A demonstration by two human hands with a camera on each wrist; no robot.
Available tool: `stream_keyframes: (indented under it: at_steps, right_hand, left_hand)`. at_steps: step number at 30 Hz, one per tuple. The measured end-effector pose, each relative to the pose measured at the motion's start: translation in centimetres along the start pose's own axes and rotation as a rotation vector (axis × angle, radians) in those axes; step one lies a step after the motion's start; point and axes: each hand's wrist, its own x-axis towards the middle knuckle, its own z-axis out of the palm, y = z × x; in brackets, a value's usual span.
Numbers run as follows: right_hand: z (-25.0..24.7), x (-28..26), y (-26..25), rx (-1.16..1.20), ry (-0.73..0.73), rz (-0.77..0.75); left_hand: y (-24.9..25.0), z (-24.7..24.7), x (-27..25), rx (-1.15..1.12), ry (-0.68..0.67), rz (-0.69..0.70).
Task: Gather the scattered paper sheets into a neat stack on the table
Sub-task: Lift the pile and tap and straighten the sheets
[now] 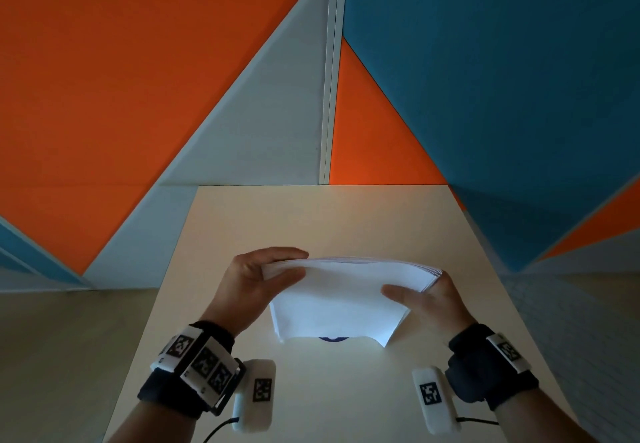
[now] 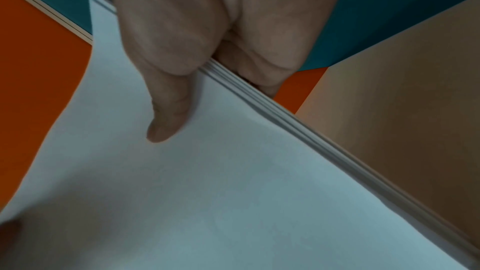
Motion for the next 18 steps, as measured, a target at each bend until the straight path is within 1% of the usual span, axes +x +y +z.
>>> stream_keyframes:
  at_steps: [1,3,4,6,7,10,13,16,18]
  right_hand:
    - [0.0,0.0,0.0,0.002,-0.004,0.0]
    - [0.0,0.0,0.2,-0.006,-0.004,-0.013]
    - [0.0,0.1,0.2,-0.013,0.0,-0.018]
    - [0.0,0.2,0.3,-0.032,0.008,-0.022]
    - [-0.1,0.2,0.5,-0.045,0.01,-0.026]
    - [-0.1,0.2,0.6,-0.062,0.02,-0.033]
    - [0.1,0.0,0.4,-0.054,0.026,-0.041]
    - [0.1,-0.2,0.5,-0.067,0.027,-0.057]
    - [0.2,-0.3,0.5,-0.057,0.03,-0.056]
  left_hand:
    - [0.4,0.0,0.1,0.042,0.008,0.032]
    - [1.4,0.2,0.1,0.12,-0.018,0.101]
    - [1.7,0.3,0.1,0.206,-0.033,0.166]
    - [2.2,0.6,0.2,0.468,-0.057,0.327]
    - [2.4,0.8,0.2,0.575,-0.068,0.371]
    - [3.6,1.8,0.6,0.778,-0.111,0.367]
    - [4.8,3.5,1.3,0.933,-0.197,0.288]
    - [5.2,5.0,2.0,1.011,-0.28,0.252]
    - [5.1,5.3,2.3,0.995,-0.314,0.238]
